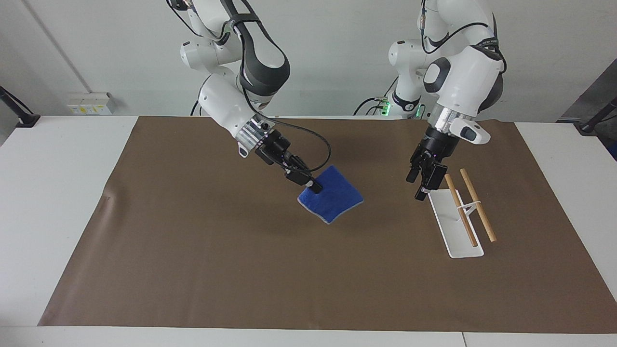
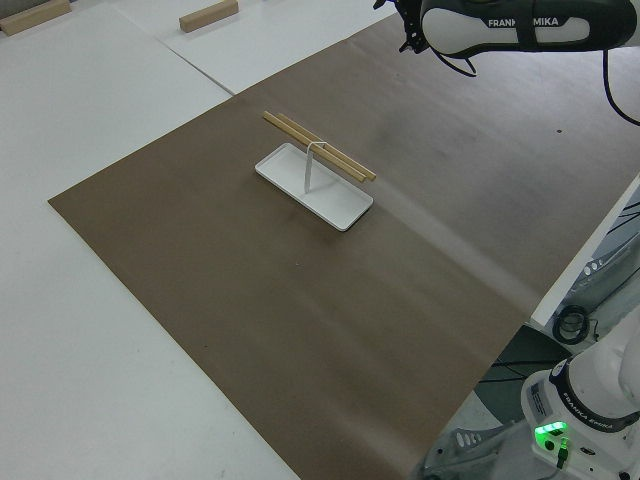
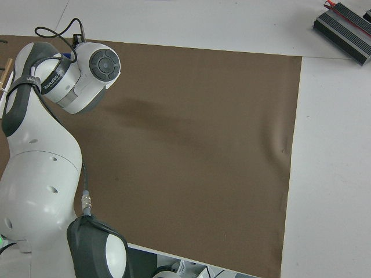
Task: Right arm passes towel to left arm to hang
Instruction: 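Lift the towel with the right gripper while the left gripper reaches it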
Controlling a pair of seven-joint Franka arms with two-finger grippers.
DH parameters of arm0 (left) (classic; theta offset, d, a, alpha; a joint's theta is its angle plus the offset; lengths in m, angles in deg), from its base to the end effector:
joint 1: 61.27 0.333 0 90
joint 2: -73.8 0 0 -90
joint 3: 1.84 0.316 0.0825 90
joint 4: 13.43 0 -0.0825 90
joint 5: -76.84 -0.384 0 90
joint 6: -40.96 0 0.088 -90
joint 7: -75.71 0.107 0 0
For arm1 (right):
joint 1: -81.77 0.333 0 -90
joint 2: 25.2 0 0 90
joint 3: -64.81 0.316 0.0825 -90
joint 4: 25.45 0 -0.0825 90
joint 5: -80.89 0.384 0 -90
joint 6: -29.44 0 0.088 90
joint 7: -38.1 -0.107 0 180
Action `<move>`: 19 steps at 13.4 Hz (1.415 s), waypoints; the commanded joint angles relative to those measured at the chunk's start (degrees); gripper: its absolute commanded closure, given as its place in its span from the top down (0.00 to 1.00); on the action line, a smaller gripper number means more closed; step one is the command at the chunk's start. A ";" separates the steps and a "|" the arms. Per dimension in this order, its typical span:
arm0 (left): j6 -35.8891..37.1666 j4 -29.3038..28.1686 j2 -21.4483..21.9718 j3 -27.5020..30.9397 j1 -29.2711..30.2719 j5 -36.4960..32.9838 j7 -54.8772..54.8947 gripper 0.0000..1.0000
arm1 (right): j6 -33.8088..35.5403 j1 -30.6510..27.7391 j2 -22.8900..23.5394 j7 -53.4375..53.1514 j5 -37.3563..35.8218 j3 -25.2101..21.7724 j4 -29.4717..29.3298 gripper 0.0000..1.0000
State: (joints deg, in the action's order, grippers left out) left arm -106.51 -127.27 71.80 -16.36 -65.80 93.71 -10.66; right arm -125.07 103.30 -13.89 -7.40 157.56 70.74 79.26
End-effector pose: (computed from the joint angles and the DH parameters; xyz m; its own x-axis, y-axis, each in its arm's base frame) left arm 0.5745 -0.1916 0.5078 0.2469 0.9393 -0.2381 0.8567 -0.0968 0.5066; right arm 0.5921 0.2662 0.4803 0.3802 -0.6672 -0.6406 -0.7873 0.1301 -0.6027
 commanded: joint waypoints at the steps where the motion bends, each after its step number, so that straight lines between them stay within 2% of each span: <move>1: -5.79 -0.86 -0.81 -0.59 -1.18 0.98 -4.39 1.00 | -1.31 1.05 0.91 -1.87 2.60 0.14 -1.79 0.00; 4: -8.80 -0.69 -1.43 -2.25 -1.71 0.98 -6.96 1.00 | -4.38 3.52 1.00 -2.40 2.60 0.14 -1.79 0.00; 8: -11.96 -0.78 -1.69 -4.81 -1.80 0.98 -7.75 1.00 | -4.31 3.61 1.00 -3.09 3.12 0.14 -1.53 0.00; 12: -13.72 -0.86 -3.10 -5.34 -2.15 0.98 -7.84 1.00 | -4.39 4.22 1.00 -3.80 9.97 0.14 -1.44 0.00; 16: -14.78 -0.78 -4.24 -5.34 -1.80 0.54 -5.65 0.90 | -4.39 4.22 1.00 -3.72 10.25 0.14 -1.44 0.00; 19: -14.34 -0.60 -4.59 -5.43 -1.71 0.54 -3.09 0.43 | -4.48 4.22 1.00 -3.63 10.25 0.14 -1.44 0.00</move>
State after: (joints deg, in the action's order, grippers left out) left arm -119.80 -127.43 67.40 -22.05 -67.05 93.71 -15.29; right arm -128.37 107.28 -13.49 -10.19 166.46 70.74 78.82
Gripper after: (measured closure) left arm 0.203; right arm 0.960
